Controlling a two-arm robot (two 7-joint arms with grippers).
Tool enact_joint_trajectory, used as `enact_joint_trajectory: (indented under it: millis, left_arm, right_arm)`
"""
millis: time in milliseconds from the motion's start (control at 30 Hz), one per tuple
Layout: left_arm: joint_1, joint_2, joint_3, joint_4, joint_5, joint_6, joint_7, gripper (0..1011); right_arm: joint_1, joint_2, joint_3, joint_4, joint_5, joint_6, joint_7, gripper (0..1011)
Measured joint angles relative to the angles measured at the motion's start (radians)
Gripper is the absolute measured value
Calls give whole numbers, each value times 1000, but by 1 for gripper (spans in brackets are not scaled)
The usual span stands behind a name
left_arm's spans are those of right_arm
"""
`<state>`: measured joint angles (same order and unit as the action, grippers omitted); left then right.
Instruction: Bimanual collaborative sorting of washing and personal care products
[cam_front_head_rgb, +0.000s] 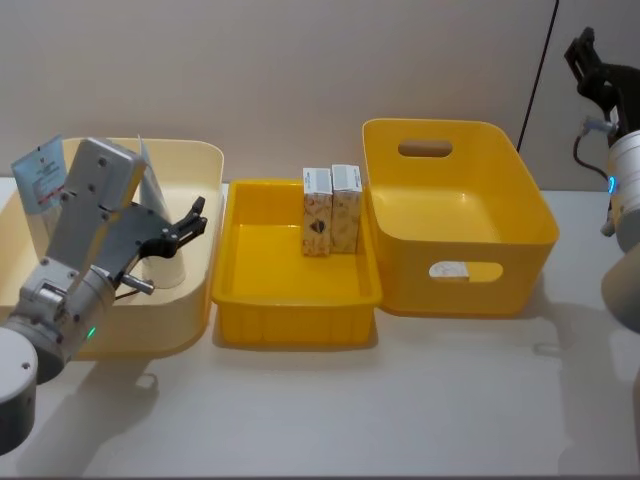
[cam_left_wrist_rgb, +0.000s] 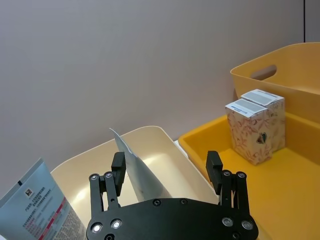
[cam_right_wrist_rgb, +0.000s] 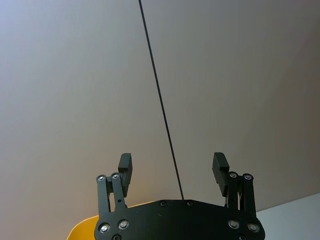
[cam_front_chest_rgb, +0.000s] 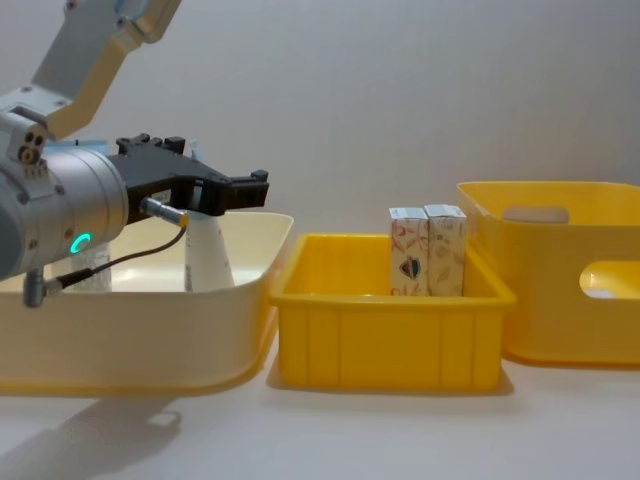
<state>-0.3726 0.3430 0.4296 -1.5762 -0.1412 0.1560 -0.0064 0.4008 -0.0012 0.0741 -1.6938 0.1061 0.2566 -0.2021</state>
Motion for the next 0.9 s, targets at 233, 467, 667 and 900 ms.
enact_joint_trajectory:
  millis: [233, 467, 667, 900]
  left_arm:
    - [-6, -12, -7, 5, 11, 21, 15, 1004]
    - [-16, -25, -14, 24, 10, 29, 12, 1003]
    - [-28, -36, -26, 60, -7, 23, -10, 1003]
    - [-40, -41, -46, 98, -24, 9, -30, 1002]
  right_arm:
    - [0, -1, 1, -2, 0, -1, 0, 1001]
    - [0, -1, 1, -3, 0, -2, 0, 1001]
    - [0, -1, 2, -3, 0, -2, 0, 1001]
    - [0, -1, 1, -4, 0, -2, 0, 1001]
